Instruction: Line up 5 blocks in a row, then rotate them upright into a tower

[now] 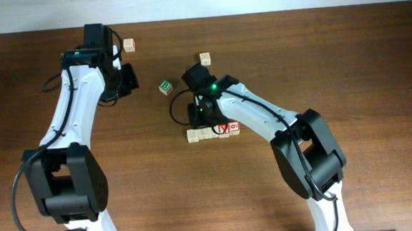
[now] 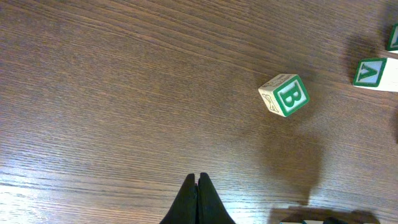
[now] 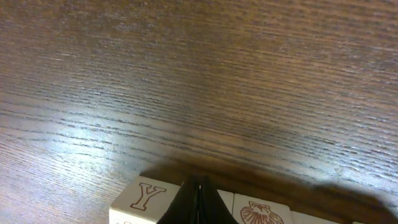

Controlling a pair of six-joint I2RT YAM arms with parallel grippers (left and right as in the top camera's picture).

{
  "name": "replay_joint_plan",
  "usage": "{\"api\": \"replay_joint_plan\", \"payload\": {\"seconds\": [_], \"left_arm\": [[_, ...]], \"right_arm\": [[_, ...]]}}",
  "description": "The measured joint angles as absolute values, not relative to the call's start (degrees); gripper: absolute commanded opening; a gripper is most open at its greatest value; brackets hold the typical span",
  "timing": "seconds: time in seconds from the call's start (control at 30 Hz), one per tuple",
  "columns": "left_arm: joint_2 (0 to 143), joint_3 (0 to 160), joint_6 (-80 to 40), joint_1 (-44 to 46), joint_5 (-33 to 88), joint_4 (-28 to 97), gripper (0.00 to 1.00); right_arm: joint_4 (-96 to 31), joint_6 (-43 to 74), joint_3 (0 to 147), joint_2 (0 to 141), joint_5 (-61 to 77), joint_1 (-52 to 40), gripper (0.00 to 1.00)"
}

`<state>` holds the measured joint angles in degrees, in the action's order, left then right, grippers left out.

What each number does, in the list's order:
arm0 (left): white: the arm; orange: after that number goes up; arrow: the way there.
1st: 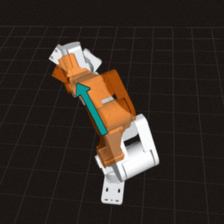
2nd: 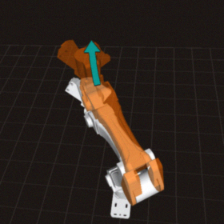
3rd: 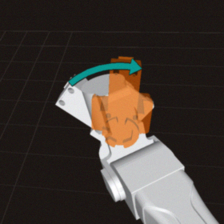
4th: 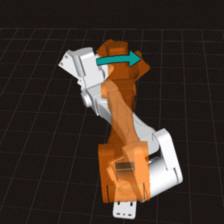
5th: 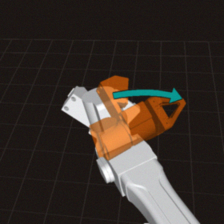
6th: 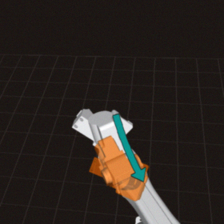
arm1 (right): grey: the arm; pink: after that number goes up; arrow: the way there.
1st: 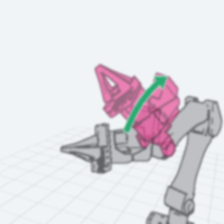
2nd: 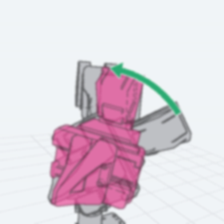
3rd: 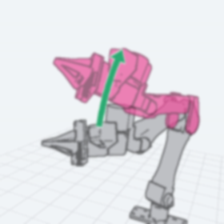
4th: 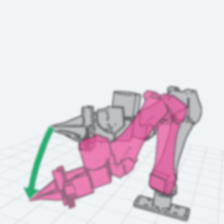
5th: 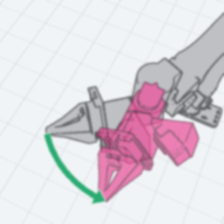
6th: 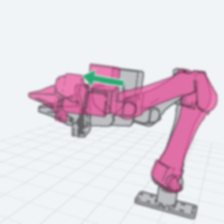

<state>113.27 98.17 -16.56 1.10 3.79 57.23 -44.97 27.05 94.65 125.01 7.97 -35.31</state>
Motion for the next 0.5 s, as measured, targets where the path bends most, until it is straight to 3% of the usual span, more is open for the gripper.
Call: {"api": "replay_joint_plan", "payload": {"seconds": [0.5], "left_arm": [[113.27,98.17,-16.56,1.10,3.79,57.21,0.00]], "right_arm": [[-45.67,27.24,95.02,125.01,7.97,-35.88,0.04]]}}
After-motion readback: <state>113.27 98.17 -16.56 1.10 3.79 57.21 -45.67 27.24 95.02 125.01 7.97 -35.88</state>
